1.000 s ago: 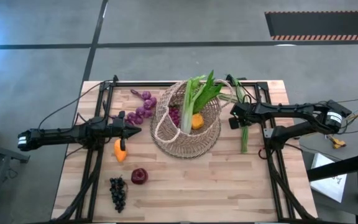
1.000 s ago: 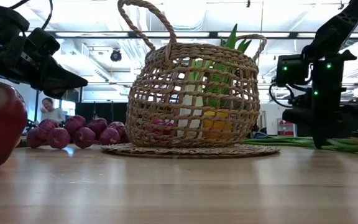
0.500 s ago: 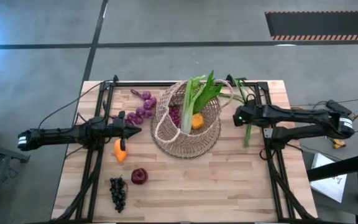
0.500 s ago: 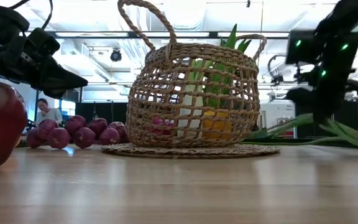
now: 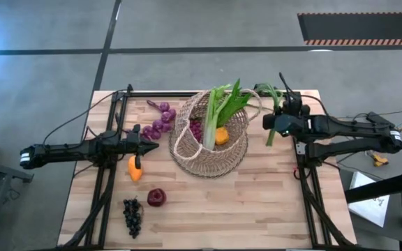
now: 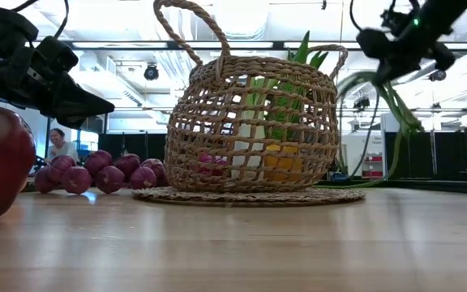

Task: Build produce basket
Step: Put the string beans into the basket

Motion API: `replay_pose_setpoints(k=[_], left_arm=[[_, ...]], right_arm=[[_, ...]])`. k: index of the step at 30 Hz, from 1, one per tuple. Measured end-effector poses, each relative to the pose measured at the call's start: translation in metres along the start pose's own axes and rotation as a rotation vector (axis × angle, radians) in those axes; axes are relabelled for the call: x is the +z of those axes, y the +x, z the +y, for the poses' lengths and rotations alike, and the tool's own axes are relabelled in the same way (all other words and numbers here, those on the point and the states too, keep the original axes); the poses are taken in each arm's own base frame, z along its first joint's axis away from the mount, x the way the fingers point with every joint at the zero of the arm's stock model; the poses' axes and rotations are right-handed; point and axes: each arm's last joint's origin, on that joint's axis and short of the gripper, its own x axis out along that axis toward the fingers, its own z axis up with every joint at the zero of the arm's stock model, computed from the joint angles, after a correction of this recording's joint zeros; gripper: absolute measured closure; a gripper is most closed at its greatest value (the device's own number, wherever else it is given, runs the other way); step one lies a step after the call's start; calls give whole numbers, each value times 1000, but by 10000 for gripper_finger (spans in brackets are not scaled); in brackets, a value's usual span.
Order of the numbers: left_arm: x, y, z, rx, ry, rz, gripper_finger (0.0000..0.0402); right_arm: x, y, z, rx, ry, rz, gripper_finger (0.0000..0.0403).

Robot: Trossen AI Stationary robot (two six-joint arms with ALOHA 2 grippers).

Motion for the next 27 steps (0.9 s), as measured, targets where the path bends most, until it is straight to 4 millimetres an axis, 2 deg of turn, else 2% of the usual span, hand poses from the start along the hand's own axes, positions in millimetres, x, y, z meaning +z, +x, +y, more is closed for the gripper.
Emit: replay_pose_setpoints(k=[4, 7, 13, 19, 24, 27], left_arm=[[0, 0, 0, -1, 0, 1, 402], [0, 0, 0, 0, 0, 1, 402], [0, 0, 0, 0, 0, 1, 402], [0, 0, 0, 0, 0, 1, 402], [0, 0, 0, -1, 0, 1, 402], [0, 0, 0, -1, 0, 1, 402]], right_arm=[[9, -3, 8, 68, -7, 58, 385], [2, 0, 14, 120, -11, 201, 385], [-45, 21, 16, 58, -73, 513, 385], [-91, 43, 11, -50, -139, 689, 380], [-117, 54, 8, -77, -181, 780, 377], [-126, 59, 9, -73, -205, 813, 356]])
